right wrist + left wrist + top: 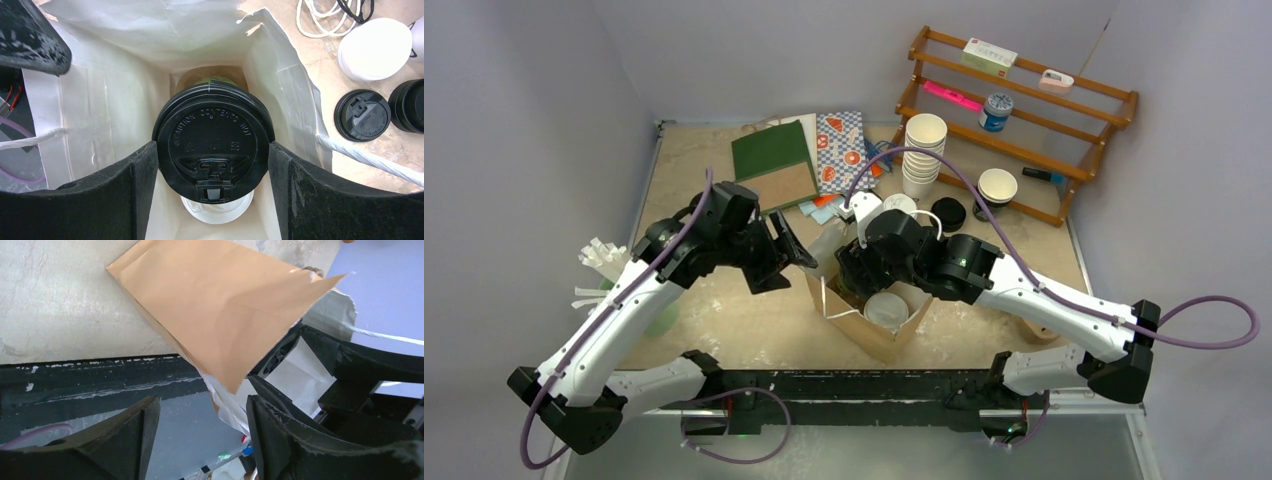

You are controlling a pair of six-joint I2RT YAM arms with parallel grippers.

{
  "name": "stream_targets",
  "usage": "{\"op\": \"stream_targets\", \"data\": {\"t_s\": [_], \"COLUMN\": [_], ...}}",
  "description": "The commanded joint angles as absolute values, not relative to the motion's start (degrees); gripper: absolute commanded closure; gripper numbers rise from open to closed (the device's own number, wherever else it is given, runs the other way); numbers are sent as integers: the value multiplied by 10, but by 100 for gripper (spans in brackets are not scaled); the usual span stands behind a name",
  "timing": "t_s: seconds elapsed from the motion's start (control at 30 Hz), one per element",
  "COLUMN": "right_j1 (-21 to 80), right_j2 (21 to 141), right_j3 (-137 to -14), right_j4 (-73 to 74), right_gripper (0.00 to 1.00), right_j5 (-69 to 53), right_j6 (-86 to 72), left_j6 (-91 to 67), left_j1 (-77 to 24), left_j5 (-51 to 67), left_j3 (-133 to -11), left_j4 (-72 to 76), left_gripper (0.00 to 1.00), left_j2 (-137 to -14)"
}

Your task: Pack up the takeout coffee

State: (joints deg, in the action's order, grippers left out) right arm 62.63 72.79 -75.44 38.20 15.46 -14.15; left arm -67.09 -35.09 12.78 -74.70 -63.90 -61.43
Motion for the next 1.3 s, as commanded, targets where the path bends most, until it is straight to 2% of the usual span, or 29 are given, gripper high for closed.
{"op": "stream_targets", "data": {"t_s": [0.0,0.13,0.23,0.27,0.37,0.43,0.77,0.9,1.27], "right_j1": [627,627,627,627,627,627,627,627,627], "right_j2": [733,739,743,743,748,757,783,785,812], "right_j3": [-771,-778,-783,-782,-782,-789,-810,-796,-775], "right_j4": [371,373,377,377,377,381,403,387,365], "right_gripper": [55,55,55,56,56,56,57,56,56], "right_j5": [169,166,164,163,161,162,180,185,190], "right_j6": [-147,-149,-149,-148,-142,-137,-130,-123,-116], "left_j6": [-722,-710,-707,-704,-674,-645,-453,-430,-380], "left_j1": [-367,-371,-372,-372,-372,-372,-372,-372,-372], "left_j5": [113,107,111,110,108,108,170,206,213], "left_j3": [-729,-728,-712,-707,-704,-709,-709,-733,-804], "left_j4": [-602,-589,-564,-556,-531,-518,-462,-515,-651], "left_gripper": [36,41,51,57,87,100,100,100,100], "left_j2": [-620,-639,-642,-643,-646,-650,-668,-701,-772]}}
